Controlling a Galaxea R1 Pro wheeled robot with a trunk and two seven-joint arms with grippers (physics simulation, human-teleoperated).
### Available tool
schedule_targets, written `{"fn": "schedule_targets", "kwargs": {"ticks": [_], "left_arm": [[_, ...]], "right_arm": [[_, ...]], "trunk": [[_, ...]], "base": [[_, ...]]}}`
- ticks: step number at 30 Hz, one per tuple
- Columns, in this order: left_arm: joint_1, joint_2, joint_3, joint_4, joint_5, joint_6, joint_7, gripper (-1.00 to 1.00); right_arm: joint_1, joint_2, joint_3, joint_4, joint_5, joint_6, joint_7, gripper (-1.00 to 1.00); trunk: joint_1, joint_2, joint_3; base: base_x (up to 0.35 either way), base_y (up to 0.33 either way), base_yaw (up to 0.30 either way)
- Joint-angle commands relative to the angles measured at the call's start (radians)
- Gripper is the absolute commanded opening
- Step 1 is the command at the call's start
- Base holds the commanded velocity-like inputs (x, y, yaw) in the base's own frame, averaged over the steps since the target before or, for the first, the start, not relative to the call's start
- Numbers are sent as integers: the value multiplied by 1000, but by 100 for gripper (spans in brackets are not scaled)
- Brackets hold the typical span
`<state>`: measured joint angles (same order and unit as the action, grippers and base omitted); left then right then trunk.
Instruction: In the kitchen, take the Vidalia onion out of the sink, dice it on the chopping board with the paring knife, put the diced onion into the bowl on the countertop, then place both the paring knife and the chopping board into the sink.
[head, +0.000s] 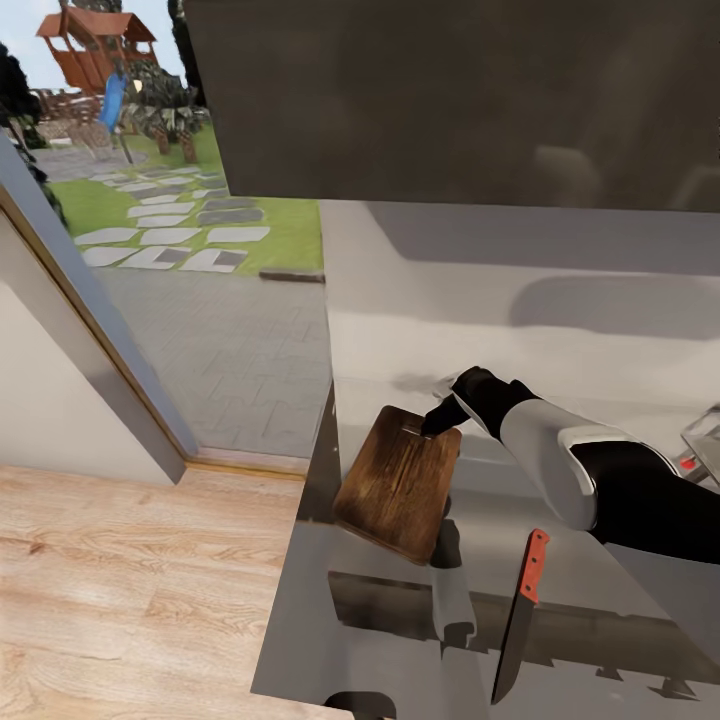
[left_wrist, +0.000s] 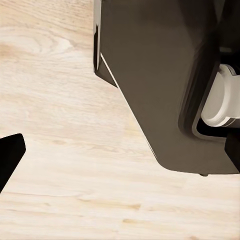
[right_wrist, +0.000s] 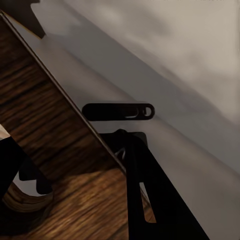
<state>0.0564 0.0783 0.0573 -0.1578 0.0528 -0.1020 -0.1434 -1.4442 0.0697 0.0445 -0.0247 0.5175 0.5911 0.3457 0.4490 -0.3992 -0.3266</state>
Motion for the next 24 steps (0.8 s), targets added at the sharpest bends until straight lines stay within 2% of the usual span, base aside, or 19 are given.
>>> {"fn": "schedule_targets", "kwargs": {"ticks": [1, 24], "left_arm": [[0, 0, 6, -2, 5, 1, -7, 100], [0, 0, 6, -2, 7, 1, -7, 100]], "right_arm": [[1, 0, 14, 5, 14, 1, 6, -100], [1, 1, 14, 5, 15, 1, 6, -100]], "trunk": [[1, -1, -1], [1, -1, 34]], "base": [[0, 0, 0], [0, 0, 0]]}}
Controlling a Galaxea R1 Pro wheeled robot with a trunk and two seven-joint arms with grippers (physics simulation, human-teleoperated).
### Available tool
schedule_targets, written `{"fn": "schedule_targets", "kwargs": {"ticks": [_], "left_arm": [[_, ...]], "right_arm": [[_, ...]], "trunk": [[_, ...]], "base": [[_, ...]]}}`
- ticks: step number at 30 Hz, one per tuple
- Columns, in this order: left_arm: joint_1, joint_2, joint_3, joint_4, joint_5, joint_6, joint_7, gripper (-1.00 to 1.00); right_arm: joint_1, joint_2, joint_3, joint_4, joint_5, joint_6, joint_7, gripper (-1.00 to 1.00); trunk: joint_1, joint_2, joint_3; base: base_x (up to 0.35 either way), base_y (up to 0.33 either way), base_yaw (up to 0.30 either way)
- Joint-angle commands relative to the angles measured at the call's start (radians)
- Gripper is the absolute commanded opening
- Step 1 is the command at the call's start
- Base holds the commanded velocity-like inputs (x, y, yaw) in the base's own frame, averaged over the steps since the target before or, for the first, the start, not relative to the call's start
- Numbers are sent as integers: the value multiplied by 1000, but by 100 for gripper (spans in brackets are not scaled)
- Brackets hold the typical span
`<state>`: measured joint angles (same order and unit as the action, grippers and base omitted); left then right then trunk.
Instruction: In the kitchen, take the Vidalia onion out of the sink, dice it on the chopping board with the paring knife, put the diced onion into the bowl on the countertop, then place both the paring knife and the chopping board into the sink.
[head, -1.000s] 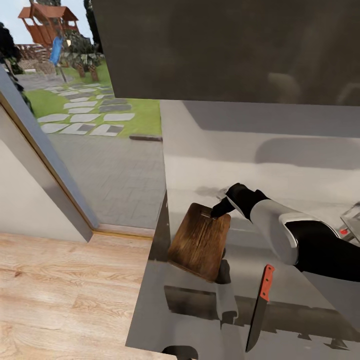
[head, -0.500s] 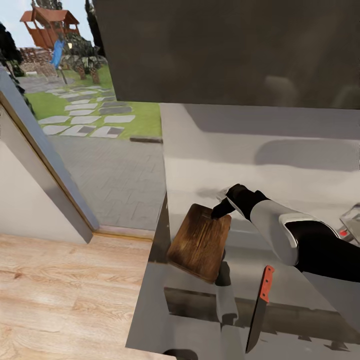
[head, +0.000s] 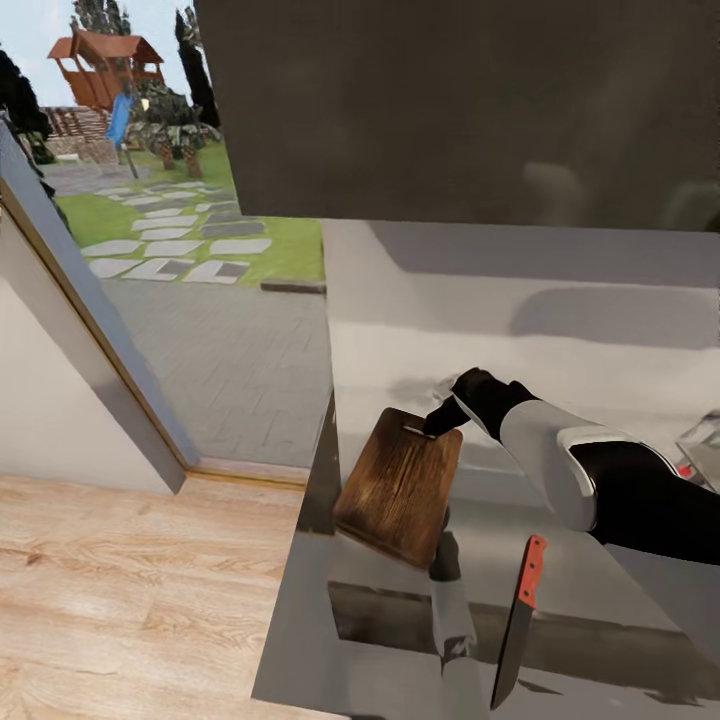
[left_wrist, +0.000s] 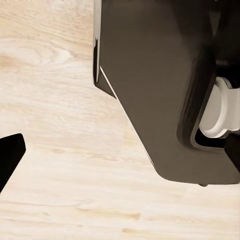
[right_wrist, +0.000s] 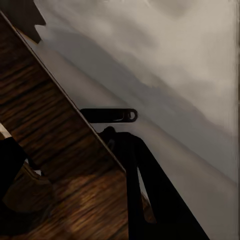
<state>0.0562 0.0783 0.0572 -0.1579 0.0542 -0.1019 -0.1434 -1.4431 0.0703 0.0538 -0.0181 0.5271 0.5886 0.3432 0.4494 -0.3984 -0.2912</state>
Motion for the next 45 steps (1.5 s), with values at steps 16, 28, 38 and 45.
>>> {"fn": "schedule_targets", "kwargs": {"ticks": [16, 28, 38, 45], "left_arm": [[1, 0, 6, -2, 4, 1, -7, 100], [1, 0, 6, -2, 4, 1, -7, 100], [1, 0, 6, -2, 4, 1, -7, 100], [1, 0, 6, -2, 5, 1, -7, 100]], "right_arm": [[0, 0, 4, -2, 5, 3, 8, -100], [0, -3, 2, -7, 6, 3, 8, -100], [0, -4, -2, -20, 5, 3, 8, -100], [0, -21, -9, -31, 2, 5, 7, -100]], "trunk": [[1, -2, 24], [1, -2, 43], [1, -2, 58], [1, -2, 70]], "base": [[-174, 0, 0], [-284, 0, 0], [-22, 0, 0], [0, 0, 0]]}}
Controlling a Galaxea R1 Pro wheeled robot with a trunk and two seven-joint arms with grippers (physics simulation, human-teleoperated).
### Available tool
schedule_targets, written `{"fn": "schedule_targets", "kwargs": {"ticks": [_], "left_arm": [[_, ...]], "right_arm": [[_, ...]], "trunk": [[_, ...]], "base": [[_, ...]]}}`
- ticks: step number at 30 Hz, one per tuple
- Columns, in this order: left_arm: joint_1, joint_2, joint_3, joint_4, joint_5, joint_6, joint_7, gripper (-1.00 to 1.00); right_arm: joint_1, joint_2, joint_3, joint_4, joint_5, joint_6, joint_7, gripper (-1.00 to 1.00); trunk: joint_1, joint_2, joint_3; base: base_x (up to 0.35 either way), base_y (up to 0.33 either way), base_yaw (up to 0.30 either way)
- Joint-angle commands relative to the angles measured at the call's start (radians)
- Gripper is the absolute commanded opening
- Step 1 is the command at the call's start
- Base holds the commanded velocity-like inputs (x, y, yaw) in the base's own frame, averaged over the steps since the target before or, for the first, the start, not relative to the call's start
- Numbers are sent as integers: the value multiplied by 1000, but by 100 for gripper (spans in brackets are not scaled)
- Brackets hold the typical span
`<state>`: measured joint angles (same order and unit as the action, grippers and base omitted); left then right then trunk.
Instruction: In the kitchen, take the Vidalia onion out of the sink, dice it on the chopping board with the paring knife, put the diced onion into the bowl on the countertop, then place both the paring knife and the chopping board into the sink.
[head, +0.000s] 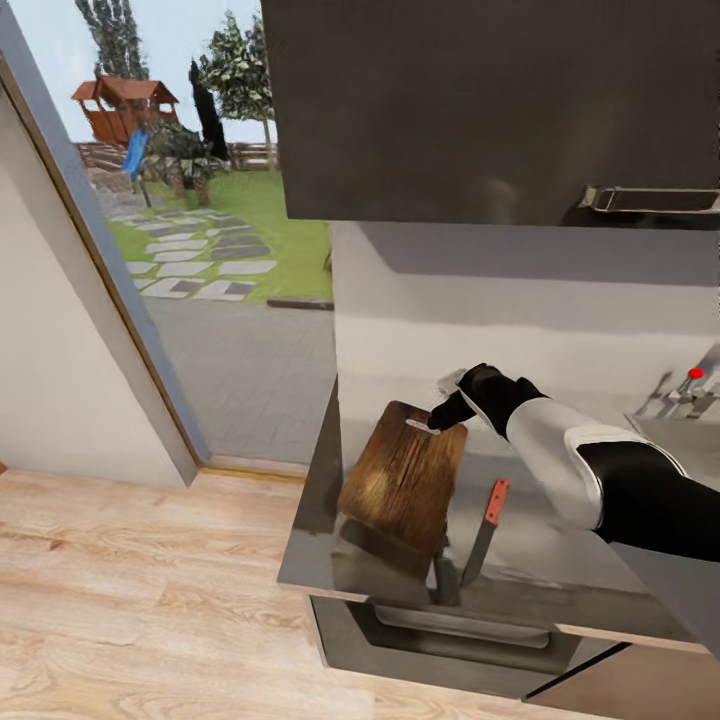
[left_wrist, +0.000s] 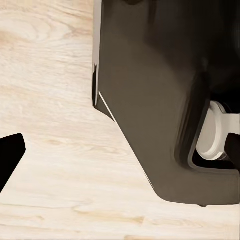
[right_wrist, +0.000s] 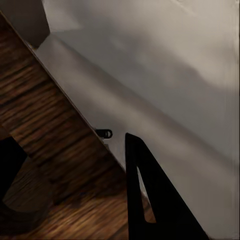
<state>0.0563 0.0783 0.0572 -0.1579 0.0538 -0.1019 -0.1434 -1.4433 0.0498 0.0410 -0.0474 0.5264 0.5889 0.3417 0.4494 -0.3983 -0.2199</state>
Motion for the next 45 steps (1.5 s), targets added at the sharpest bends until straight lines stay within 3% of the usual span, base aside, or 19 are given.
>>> {"fn": "schedule_targets", "kwargs": {"ticks": [1, 4, 7, 11, 45], "left_arm": [[0, 0, 6, -2, 6, 1, -7, 100], [0, 0, 6, -2, 6, 1, -7, 100], [0, 0, 6, -2, 5, 1, -7, 100], [0, 0, 6, -2, 6, 1, -7, 100], [0, 0, 6, 0, 6, 1, -7, 100]], "right_arm": [[0, -6, 3, -6, 0, 5, 8, -100], [0, -21, 2, -12, -17, 5, 8, -100], [0, -29, 3, -14, -64, 4, 8, -100], [0, -31, 4, -14, -82, 4, 9, -100], [0, -41, 2, -35, -86, 14, 1, -100]], "trunk": [[1, -2, 0], [1, -2, 5], [1, -2, 9], [1, -2, 16], [1, -2, 56]], "base": [[0, 0, 0], [0, 0, 0], [0, 0, 0], [0, 0, 0], [0, 0, 0]]}}
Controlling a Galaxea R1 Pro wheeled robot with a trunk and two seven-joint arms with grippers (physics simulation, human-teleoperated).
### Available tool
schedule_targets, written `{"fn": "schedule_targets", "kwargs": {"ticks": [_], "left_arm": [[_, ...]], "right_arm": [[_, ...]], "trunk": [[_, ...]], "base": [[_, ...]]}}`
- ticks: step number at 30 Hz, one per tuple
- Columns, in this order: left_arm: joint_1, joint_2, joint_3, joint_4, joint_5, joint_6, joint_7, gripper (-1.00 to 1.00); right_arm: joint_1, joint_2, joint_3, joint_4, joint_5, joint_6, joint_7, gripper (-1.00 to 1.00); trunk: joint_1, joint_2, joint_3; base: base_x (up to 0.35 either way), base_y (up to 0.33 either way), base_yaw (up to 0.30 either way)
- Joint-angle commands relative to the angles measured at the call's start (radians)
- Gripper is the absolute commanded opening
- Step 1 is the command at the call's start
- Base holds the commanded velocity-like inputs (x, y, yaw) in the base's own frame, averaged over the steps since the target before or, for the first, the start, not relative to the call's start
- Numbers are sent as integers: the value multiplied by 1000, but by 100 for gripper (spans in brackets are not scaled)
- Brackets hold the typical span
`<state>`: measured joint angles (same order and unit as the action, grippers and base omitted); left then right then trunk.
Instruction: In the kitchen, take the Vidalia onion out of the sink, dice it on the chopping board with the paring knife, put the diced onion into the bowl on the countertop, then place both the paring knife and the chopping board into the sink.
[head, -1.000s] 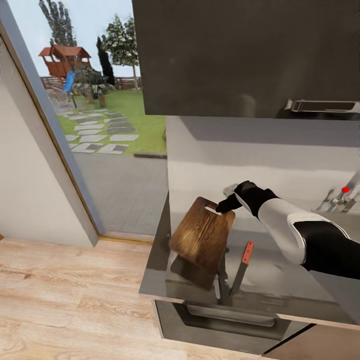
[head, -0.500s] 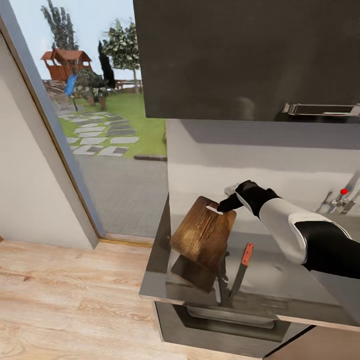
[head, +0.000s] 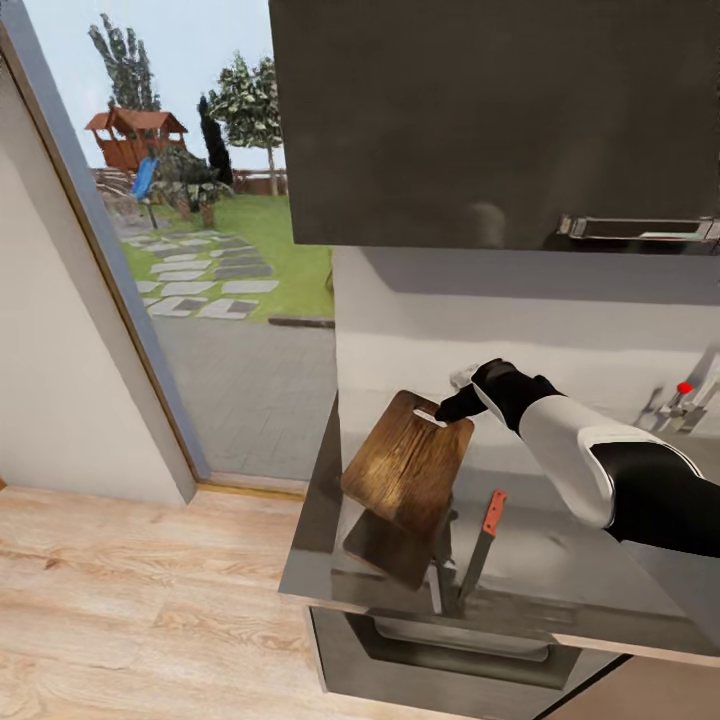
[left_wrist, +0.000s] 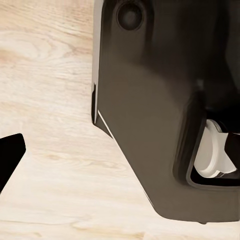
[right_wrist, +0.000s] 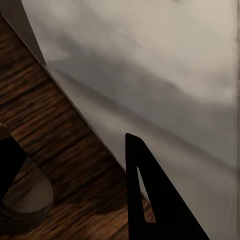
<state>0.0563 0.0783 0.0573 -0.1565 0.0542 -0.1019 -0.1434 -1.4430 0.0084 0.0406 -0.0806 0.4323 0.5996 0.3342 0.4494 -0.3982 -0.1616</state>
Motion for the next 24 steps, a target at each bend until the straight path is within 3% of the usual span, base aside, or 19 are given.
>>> {"fn": "schedule_targets", "kwargs": {"ticks": [1, 7, 13, 24], "left_arm": [[0, 0, 6, -2, 6, 1, -7, 100], [0, -1, 4, 0, 6, 1, -7, 100], [0, 0, 4, 17, 4, 1, -8, 100], [0, -3, 3, 18, 3, 1, -9, 100]], "right_arm": [[0, -1, 2, -3, 8, 9, 8, -100], [0, -5, 4, -43, 8, 45, 5, -100], [0, -27, 4, -49, 8, 58, 5, -100], [0, -54, 6, -50, 8, 59, 5, -100]], "trunk": [[1, -2, 0], [1, -2, 9], [1, -2, 19], [1, -2, 33]], "base": [[0, 0, 0], [0, 0, 0], [0, 0, -5], [0, 0, -173]]}}
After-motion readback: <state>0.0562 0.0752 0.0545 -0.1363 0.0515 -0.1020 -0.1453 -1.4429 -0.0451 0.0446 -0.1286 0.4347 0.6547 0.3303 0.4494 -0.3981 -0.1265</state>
